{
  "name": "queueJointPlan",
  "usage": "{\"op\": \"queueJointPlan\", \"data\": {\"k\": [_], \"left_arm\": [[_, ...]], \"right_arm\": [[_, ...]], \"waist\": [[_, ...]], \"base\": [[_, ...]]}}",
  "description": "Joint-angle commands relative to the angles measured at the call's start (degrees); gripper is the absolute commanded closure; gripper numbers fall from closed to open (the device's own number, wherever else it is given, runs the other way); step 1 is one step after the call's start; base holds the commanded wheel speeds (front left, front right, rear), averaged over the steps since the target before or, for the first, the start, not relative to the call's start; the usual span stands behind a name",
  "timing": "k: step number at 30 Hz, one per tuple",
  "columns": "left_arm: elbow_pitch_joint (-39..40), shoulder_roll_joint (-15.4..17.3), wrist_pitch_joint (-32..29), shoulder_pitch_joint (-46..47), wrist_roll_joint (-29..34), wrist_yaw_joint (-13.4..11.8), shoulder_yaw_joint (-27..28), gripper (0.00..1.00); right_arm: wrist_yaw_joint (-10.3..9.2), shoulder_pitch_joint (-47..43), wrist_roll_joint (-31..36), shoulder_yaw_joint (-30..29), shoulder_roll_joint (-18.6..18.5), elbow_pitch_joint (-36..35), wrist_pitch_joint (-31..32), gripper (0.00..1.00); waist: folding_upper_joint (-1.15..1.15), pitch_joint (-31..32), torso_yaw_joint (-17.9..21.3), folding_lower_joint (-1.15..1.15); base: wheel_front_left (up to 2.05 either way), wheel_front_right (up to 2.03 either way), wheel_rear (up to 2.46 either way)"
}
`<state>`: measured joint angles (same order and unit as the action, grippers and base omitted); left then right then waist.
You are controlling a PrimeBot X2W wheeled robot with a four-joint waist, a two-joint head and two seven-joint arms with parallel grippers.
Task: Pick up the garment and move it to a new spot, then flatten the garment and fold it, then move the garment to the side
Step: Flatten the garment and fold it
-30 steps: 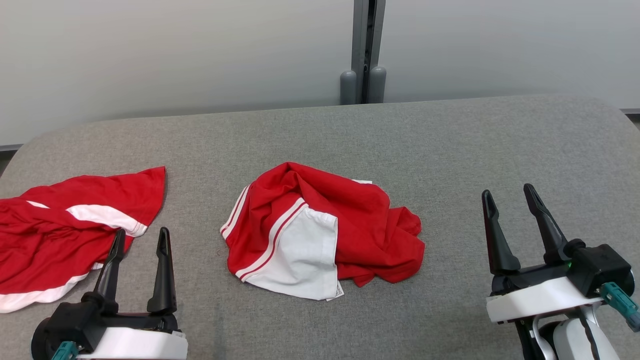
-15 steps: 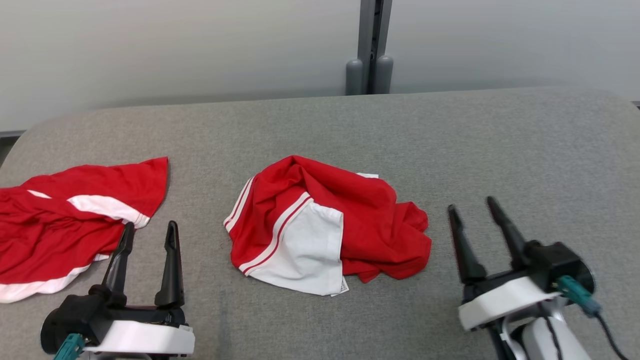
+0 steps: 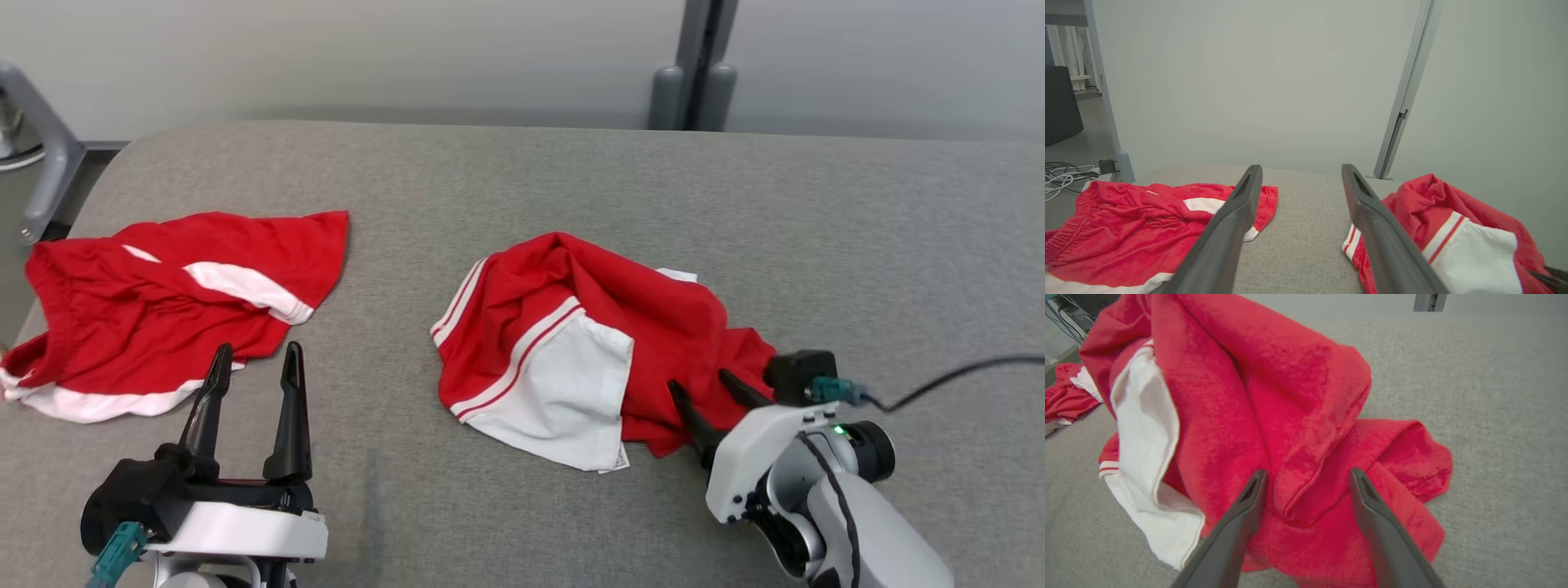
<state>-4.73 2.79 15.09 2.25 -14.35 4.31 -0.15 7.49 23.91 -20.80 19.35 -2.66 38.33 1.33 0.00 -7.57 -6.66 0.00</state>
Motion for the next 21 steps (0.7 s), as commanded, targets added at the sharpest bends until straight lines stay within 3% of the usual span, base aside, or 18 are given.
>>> {"op": "queueJointPlan", "data": {"k": [1,4,5,6,7,15,21], "left_arm": [[-0.2,0.2,0.1,0.8,-0.4,0.2,0.0,0.0],[-0.5,0.2,0.1,0.8,-0.5,0.2,-0.2,0.0],[-0.6,0.2,0.1,0.8,-0.5,0.2,-0.3,0.0],[-0.6,0.2,0.1,0.7,-0.5,0.2,-0.4,0.0],[-0.7,0.2,0.1,0.6,-0.6,0.1,-0.4,0.0],[-0.8,0.2,0.1,0.5,-1.0,0.1,-1.5,0.0],[-0.6,0.2,0.1,2.8,-2.0,0.6,-3.7,0.0]], "right_arm": [[0.01,1.0,-1.5,0.1,-0.4,0.9,1.8,0.0],[0.01,2.3,-4.7,-0.3,-0.6,2.2,5.5,0.0],[0.01,2.6,-5.6,-0.5,-0.7,2.3,6.4,0.13],[0.01,2.9,-6.4,-0.8,-0.9,2.3,6.7,0.83],[0.01,2.9,-6.9,-1.2,-1.0,2.0,7.0,1.0],[0.01,5.1,-5.5,-5.9,-3.6,-0.1,4.4,1.0],[0.01,14.0,-1.8,-9.2,-7.3,0.9,6.2,1.0]], "waist": [[0.0,-0.3,-1.2,0.0],[0.0,-0.3,-2.5,0.0],[0.0,-0.2,-2.9,0.0],[0.0,-0.1,-3.2,0.0],[0.0,0.0,-3.5,0.0],[0.0,-0.3,-4.9,0.0],[0.0,-4.7,-7.1,0.0]], "base": [[0.0,0.0,0.0],[0.0,0.0,0.0],[0.0,0.0,0.0],[0.0,0.0,0.0],[0.0,0.0,0.0],[0.0,0.0,0.0],[0.0,0.0,0.0]]}}
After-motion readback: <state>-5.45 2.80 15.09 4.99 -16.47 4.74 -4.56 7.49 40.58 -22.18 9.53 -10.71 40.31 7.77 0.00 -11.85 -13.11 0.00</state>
